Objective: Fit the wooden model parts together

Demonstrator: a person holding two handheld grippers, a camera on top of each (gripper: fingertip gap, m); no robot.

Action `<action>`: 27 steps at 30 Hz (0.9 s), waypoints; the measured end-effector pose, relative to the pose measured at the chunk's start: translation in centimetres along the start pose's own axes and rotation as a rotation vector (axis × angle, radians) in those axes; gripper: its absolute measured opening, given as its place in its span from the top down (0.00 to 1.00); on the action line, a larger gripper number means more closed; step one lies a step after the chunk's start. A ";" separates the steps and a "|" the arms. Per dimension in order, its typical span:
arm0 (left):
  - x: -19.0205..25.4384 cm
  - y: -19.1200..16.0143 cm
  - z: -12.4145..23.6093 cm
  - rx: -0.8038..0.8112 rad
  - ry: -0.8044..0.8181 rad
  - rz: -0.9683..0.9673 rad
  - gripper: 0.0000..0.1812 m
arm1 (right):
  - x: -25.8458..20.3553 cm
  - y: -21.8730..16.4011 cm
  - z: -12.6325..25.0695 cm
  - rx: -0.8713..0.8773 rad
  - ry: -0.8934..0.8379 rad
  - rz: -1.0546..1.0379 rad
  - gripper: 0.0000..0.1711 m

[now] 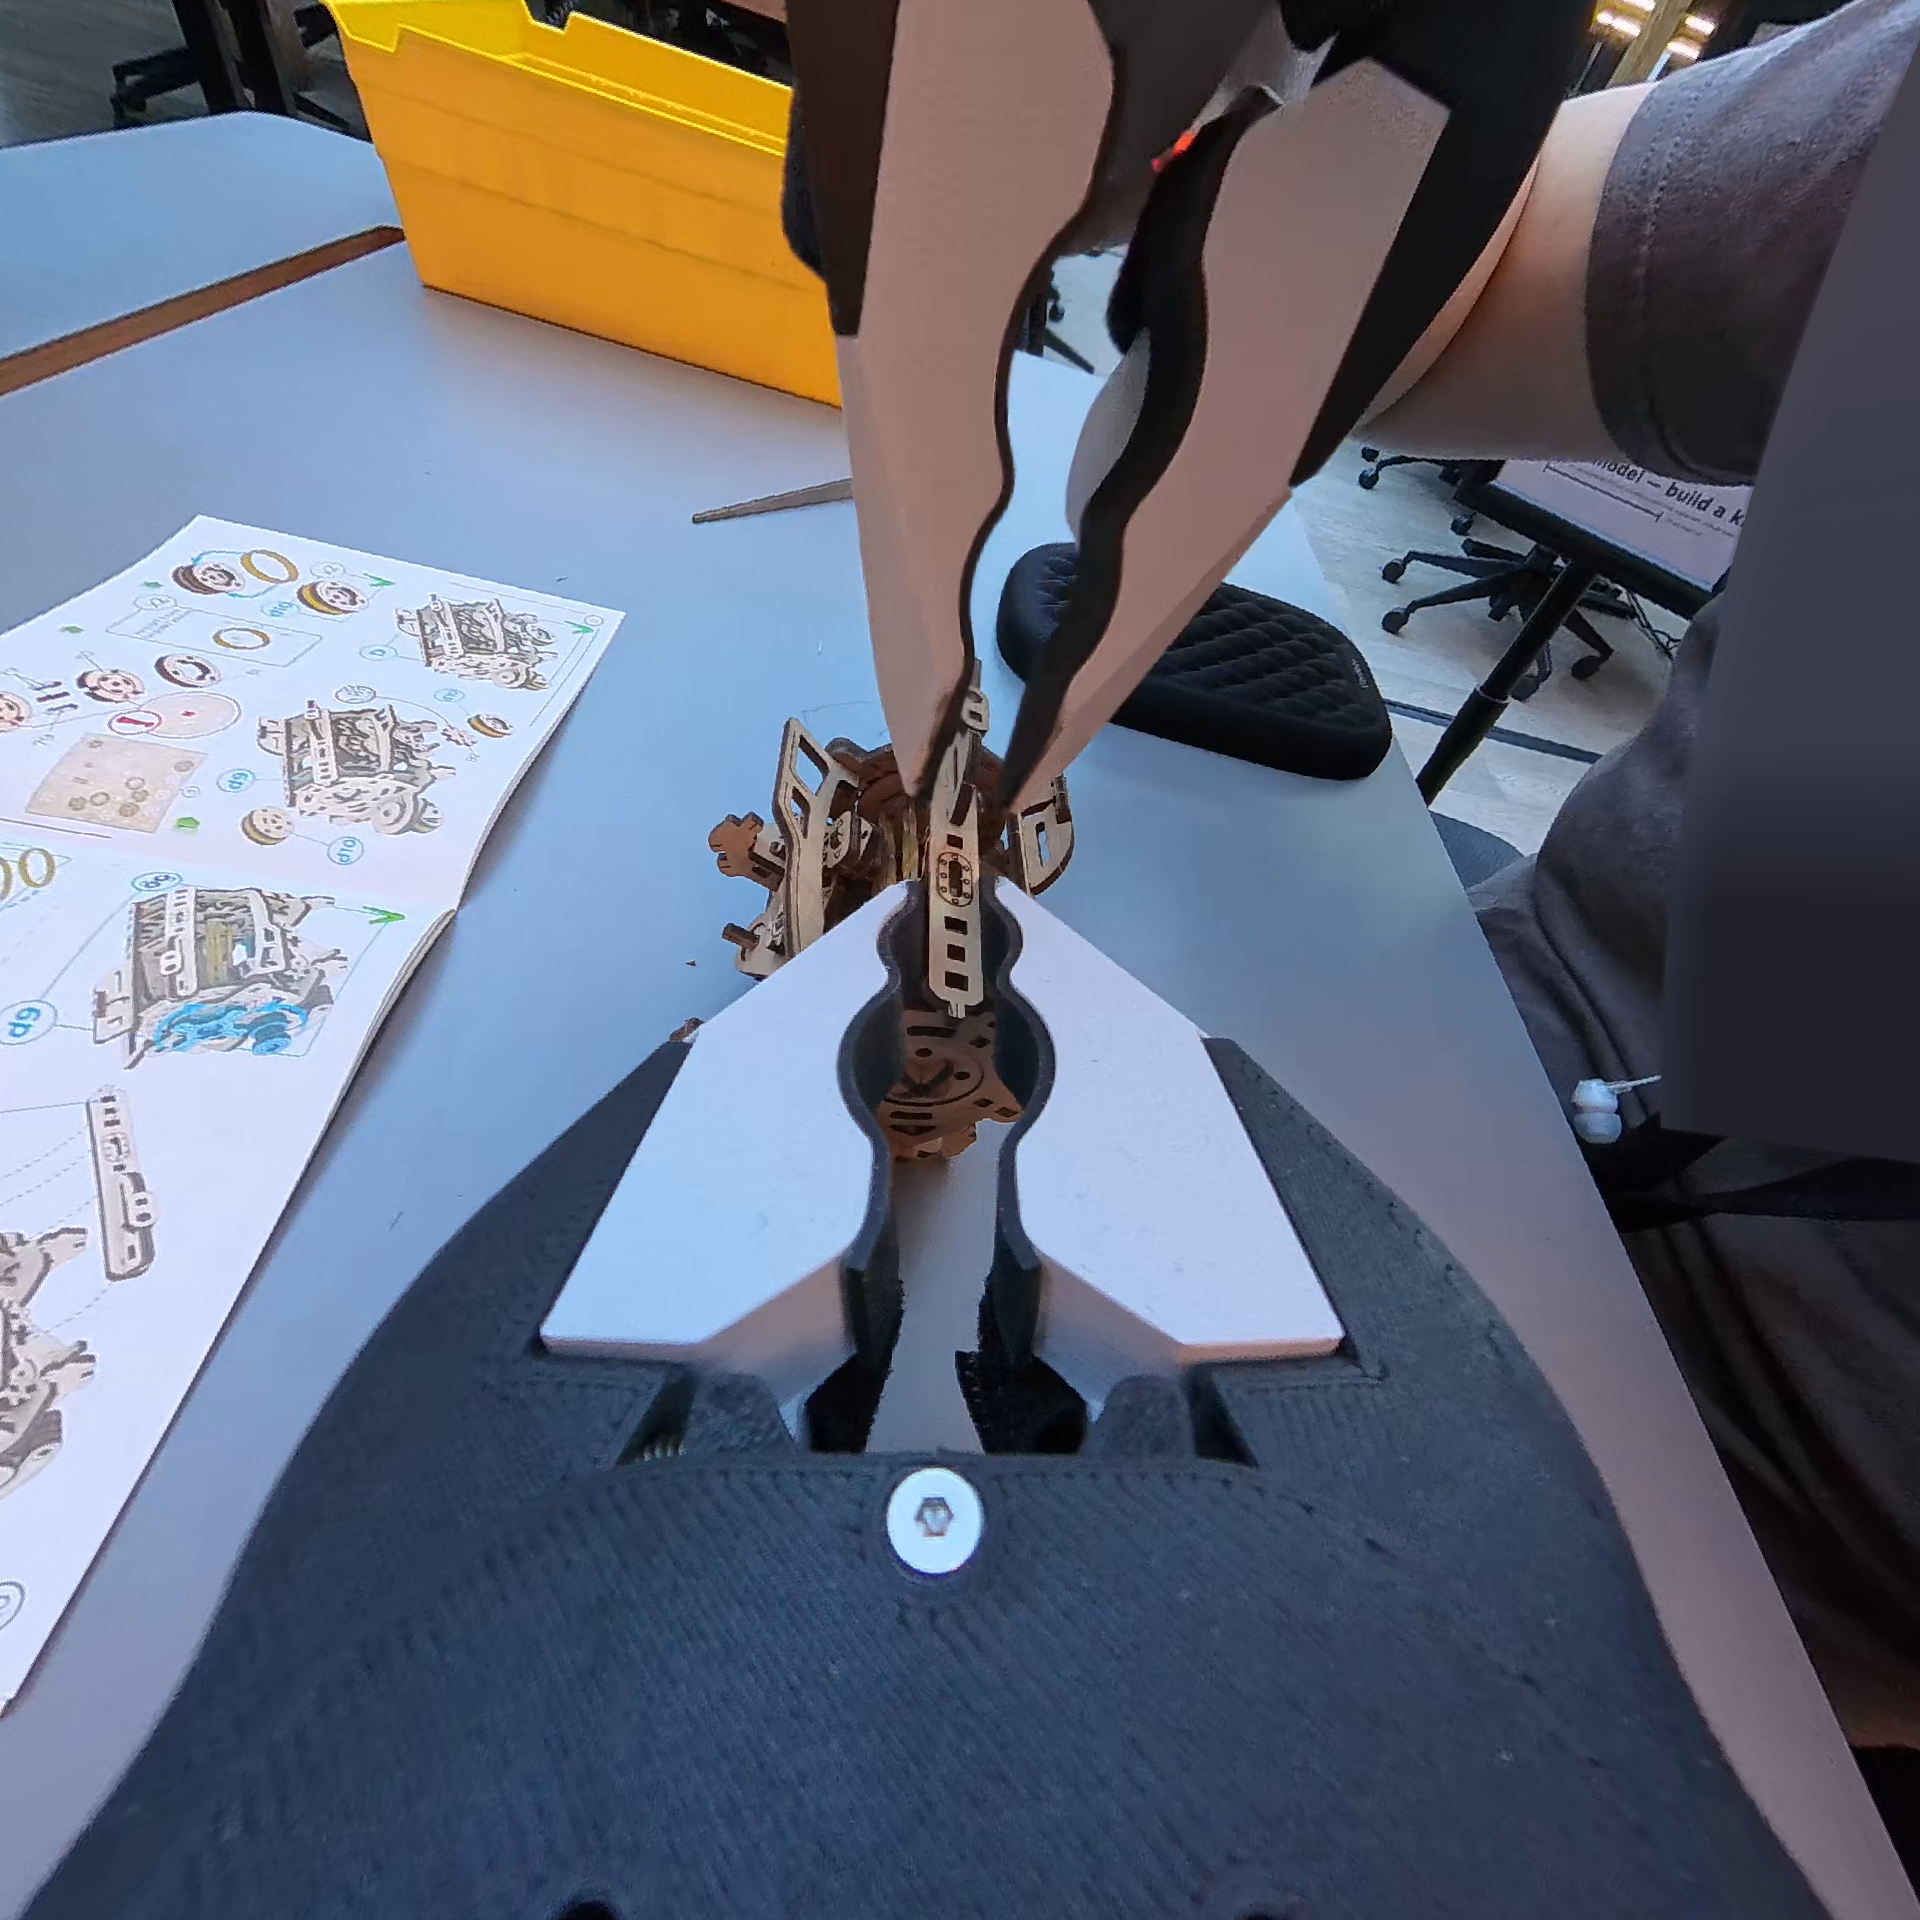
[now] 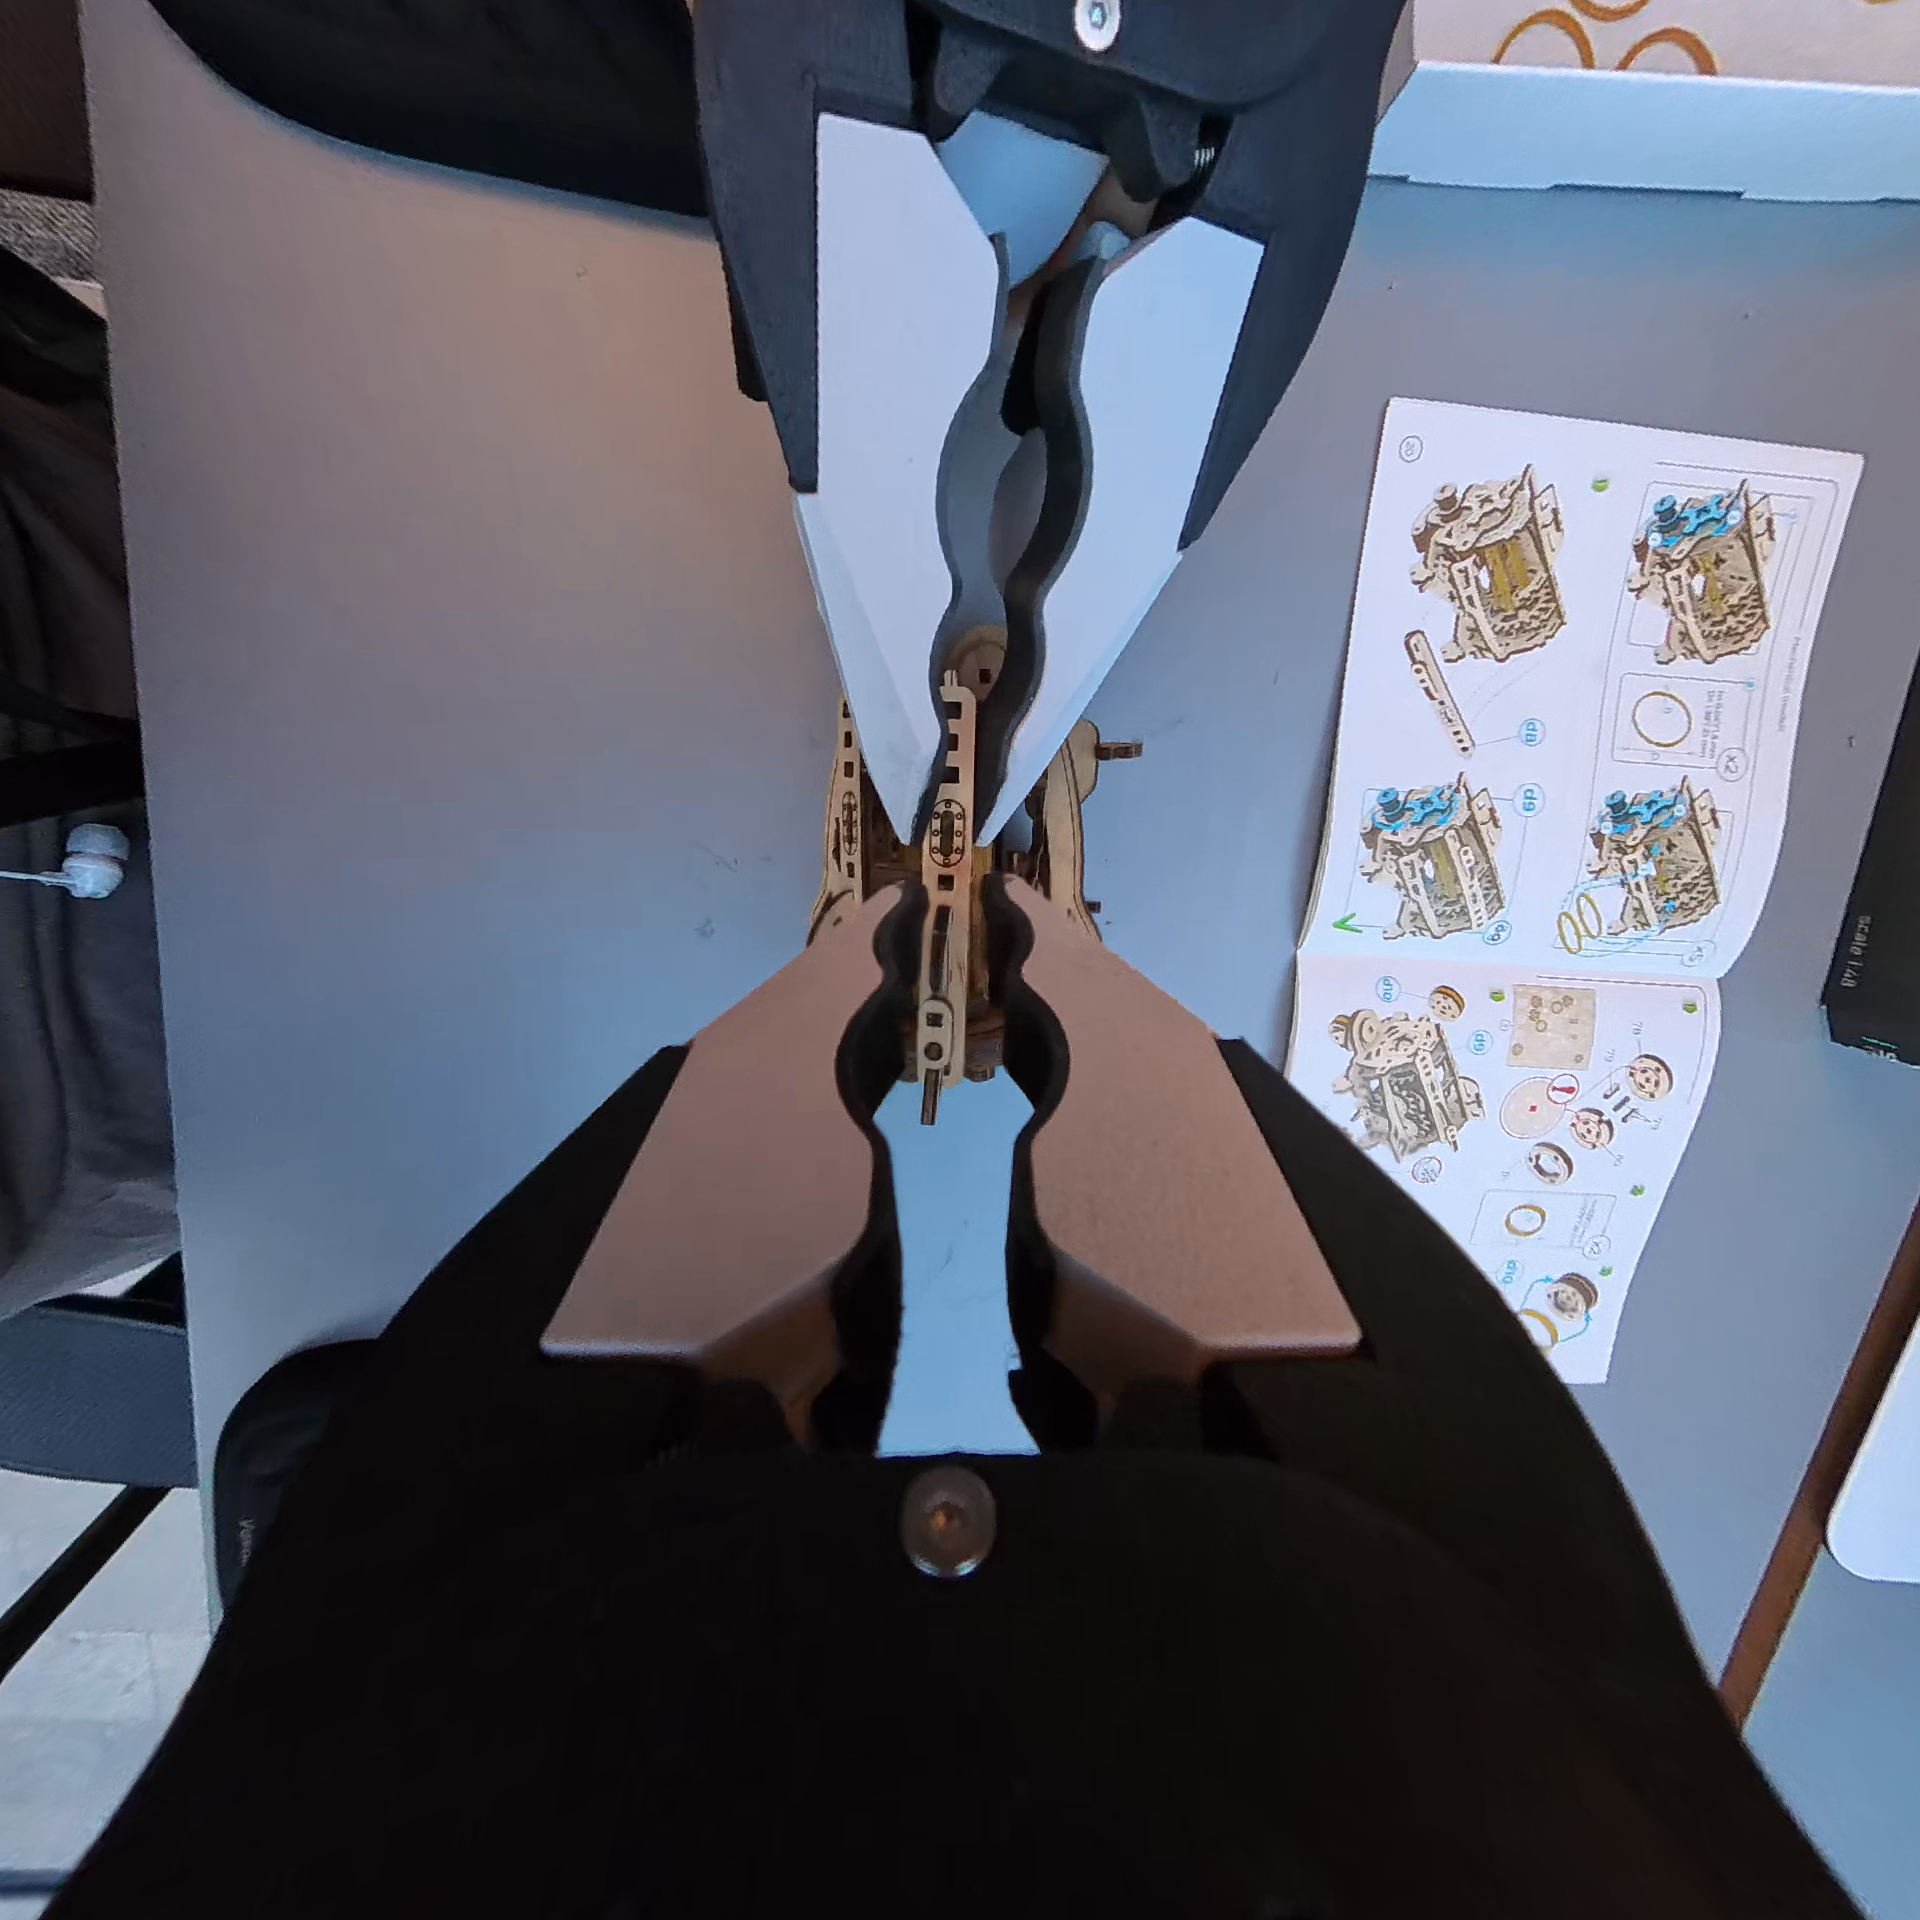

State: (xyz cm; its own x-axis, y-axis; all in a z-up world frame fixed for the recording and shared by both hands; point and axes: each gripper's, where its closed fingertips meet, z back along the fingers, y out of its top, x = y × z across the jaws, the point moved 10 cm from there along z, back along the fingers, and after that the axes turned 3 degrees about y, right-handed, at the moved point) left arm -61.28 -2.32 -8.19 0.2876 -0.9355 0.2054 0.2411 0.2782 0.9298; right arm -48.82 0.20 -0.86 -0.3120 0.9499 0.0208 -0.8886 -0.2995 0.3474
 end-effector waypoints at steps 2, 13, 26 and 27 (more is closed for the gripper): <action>0.0 0.0 0.0 0.000 0.000 0.001 0.96 | 0.0 -0.2 0.1 0.021 -0.011 0.009 0.92; -0.1 0.0 0.3 -0.004 0.009 0.006 0.93 | -0.3 -1.2 -0.9 0.070 -0.027 0.033 0.95; 1.1 0.6 0.5 -0.006 0.113 -0.215 0.94 | -0.1 -1.2 -0.9 0.071 -0.014 0.033 0.95; 1.1 0.5 0.4 -0.012 0.115 -0.215 0.95 | -0.1 -1.2 -0.9 0.069 -0.013 0.035 0.95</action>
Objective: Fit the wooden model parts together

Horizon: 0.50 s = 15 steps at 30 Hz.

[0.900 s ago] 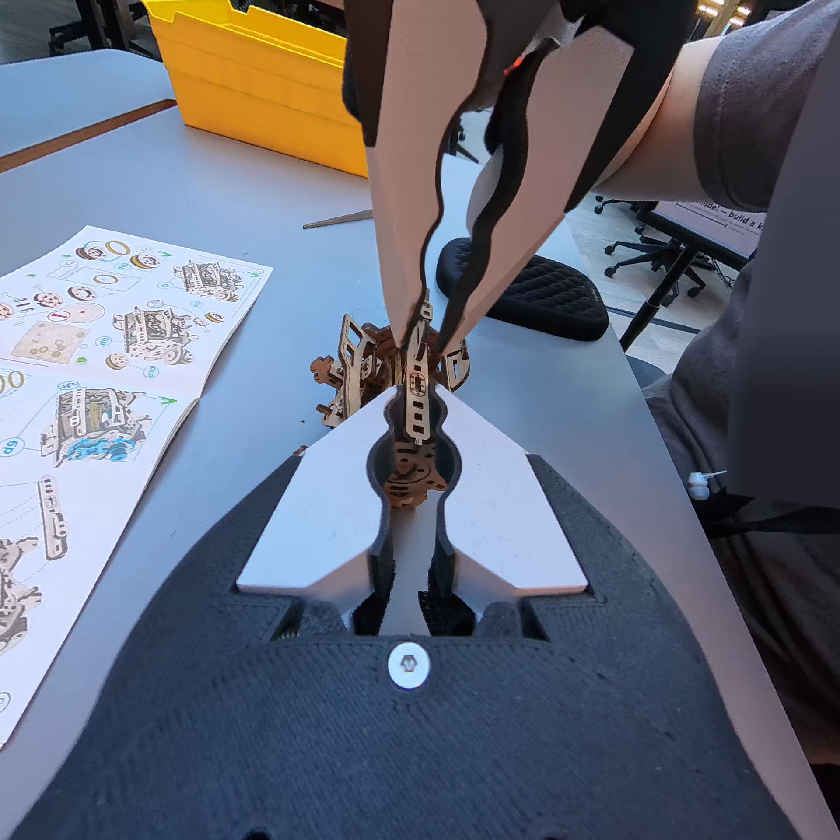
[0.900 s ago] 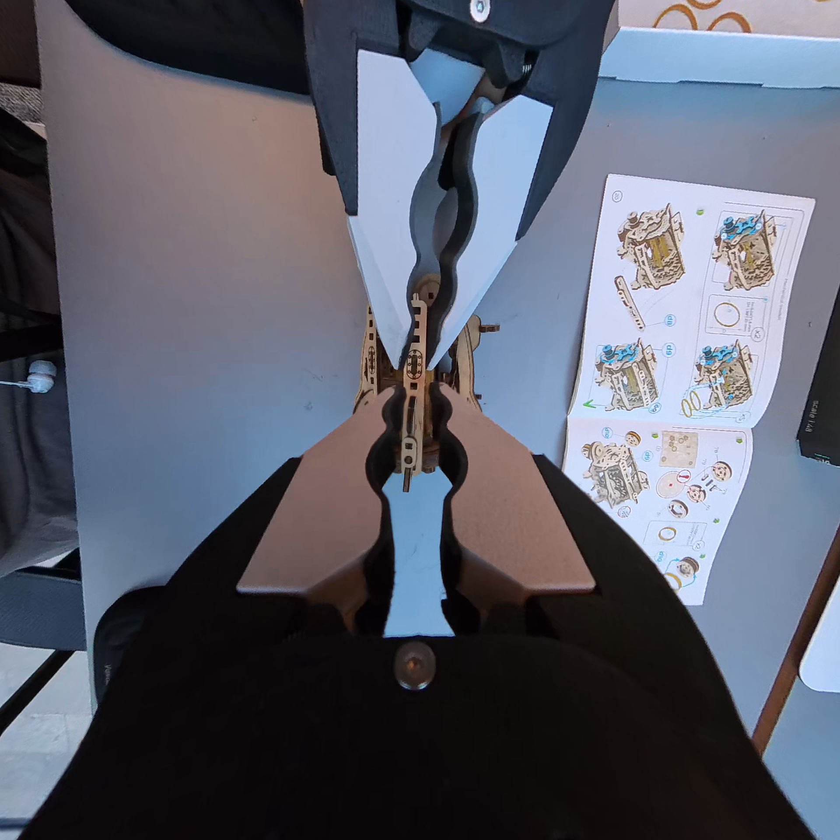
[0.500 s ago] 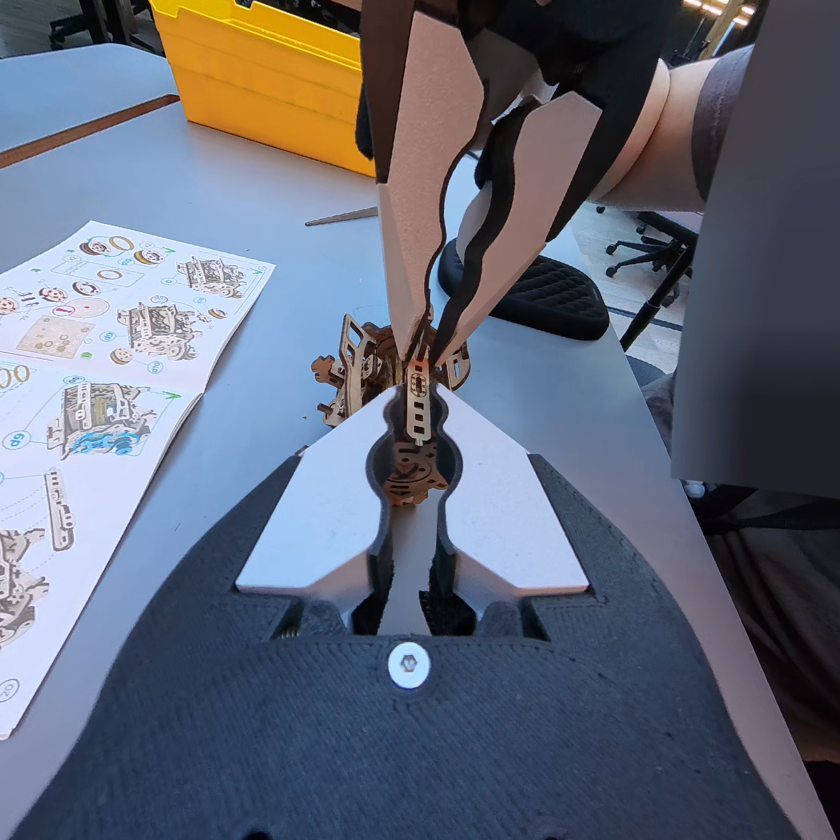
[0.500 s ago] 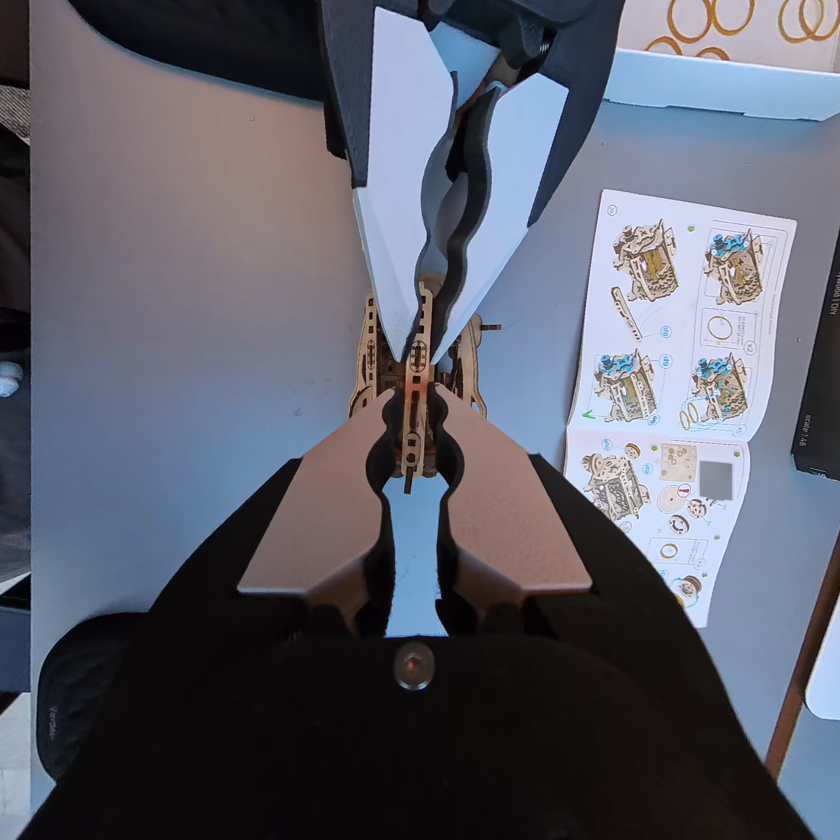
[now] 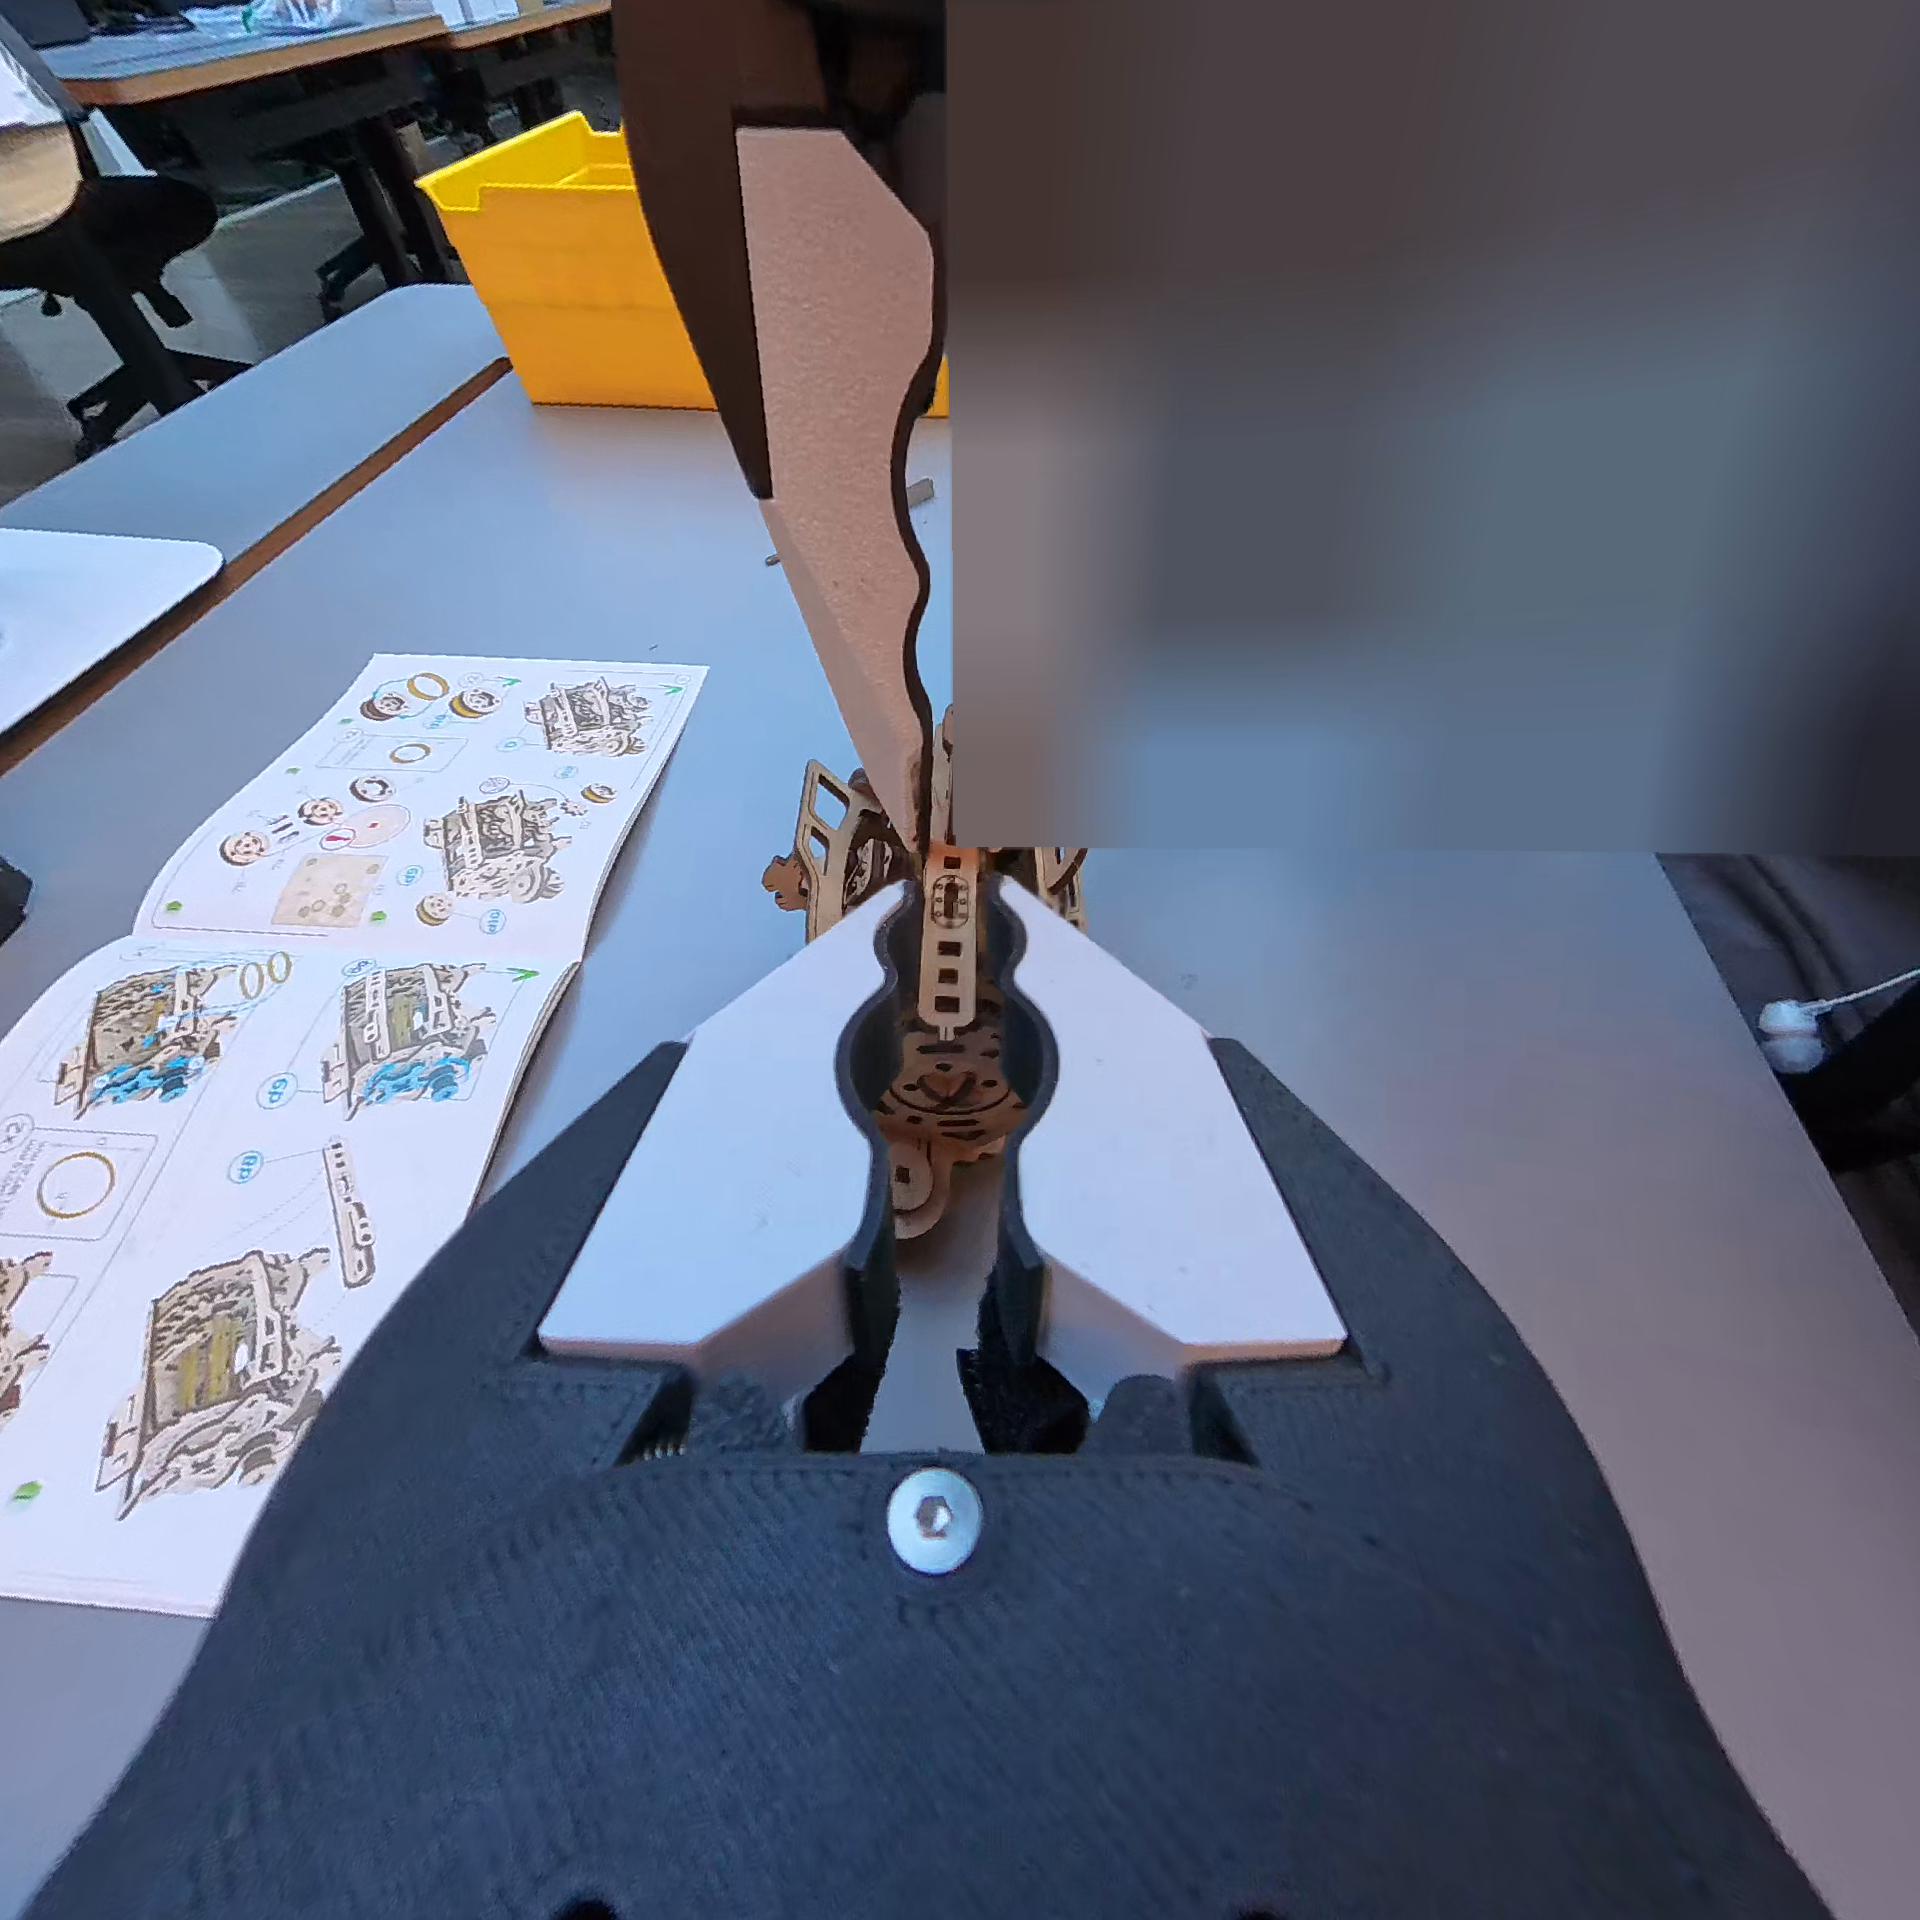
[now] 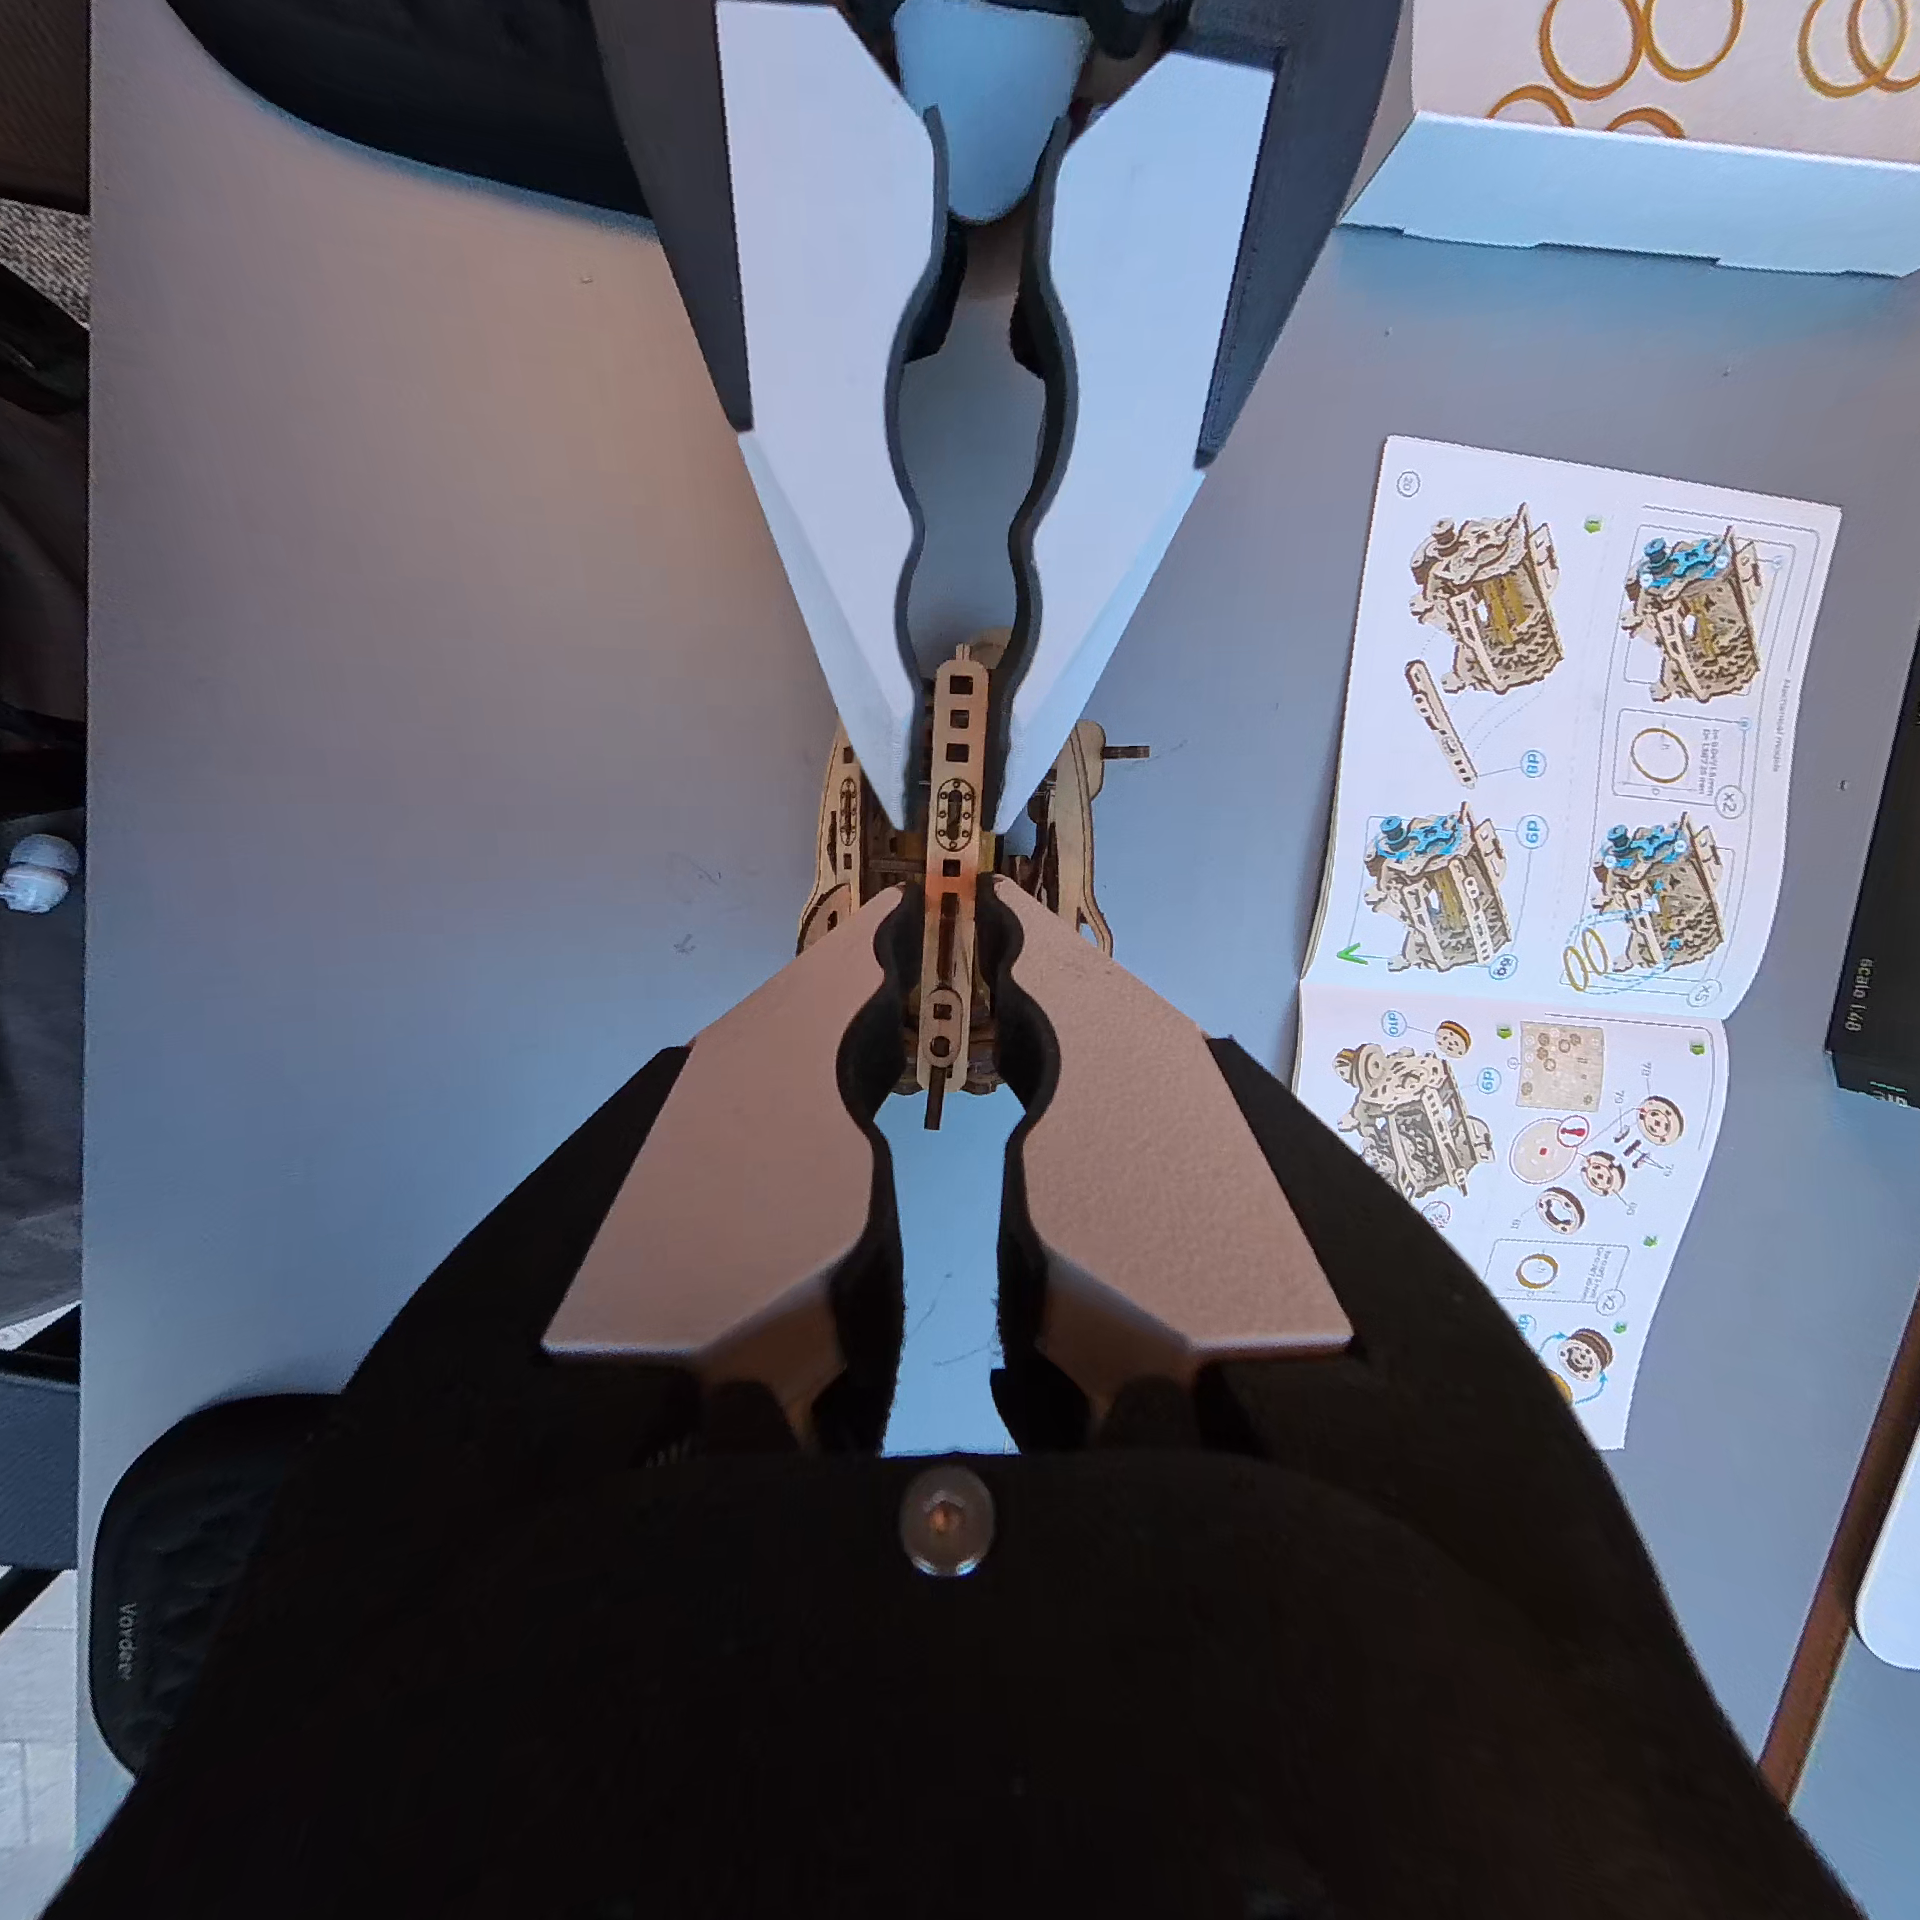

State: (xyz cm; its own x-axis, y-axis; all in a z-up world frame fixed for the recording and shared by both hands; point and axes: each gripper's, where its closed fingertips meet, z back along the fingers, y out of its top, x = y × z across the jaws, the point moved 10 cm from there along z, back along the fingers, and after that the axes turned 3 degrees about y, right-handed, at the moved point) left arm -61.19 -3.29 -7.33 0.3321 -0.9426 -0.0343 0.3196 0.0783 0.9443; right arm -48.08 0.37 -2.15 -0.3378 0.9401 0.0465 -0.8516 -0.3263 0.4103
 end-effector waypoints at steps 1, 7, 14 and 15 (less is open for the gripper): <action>0.0 -0.1 -0.1 -0.008 0.005 -0.004 0.96 | 0.0 0.0 0.0 -0.002 0.001 0.002 0.95; -0.2 -0.2 -0.2 -0.001 0.014 0.015 0.96 | 0.1 0.1 0.1 -0.023 -0.014 0.021 0.95; -0.1 -0.2 -0.2 -0.005 -0.018 0.030 0.96 | 0.0 0.1 0.0 -0.029 0.012 0.016 0.95; -0.1 -0.2 -0.2 -0.005 -0.020 0.030 0.96 | 0.0 0.1 0.0 -0.029 0.015 0.016 0.94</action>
